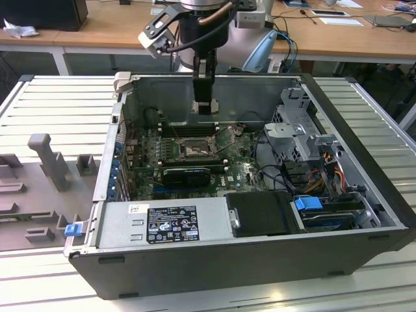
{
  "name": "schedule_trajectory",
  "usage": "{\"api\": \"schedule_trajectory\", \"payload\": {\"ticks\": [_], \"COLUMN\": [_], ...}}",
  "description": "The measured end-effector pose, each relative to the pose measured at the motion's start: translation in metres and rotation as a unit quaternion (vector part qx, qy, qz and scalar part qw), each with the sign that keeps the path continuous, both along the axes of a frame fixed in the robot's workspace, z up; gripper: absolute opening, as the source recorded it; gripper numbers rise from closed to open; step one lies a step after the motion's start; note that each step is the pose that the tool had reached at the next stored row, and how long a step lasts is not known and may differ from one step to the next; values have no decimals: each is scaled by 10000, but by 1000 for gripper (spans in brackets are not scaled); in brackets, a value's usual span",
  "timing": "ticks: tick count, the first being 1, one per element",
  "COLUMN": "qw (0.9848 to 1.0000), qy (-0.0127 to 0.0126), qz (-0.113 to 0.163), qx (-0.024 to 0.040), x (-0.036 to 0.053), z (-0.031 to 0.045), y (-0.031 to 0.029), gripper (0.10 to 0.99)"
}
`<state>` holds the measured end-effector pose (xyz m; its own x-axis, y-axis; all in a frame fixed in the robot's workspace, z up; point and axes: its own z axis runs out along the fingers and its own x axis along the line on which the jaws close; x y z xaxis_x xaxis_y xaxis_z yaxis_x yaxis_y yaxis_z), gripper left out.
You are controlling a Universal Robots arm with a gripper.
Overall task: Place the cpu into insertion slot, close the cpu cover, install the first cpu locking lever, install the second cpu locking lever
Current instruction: 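Place the cpu into insertion slot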
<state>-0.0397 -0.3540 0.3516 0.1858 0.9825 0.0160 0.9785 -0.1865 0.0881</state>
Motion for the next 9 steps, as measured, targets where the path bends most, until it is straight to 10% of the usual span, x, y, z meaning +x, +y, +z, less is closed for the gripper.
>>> {"api": "schedule_trajectory", "payload": {"ticks": [9], "qw": [9992], "qy": [0], "qz": [-405], "qx": [-1], "x": [0], "z": [-6], "y": [1], "gripper": [525]}}
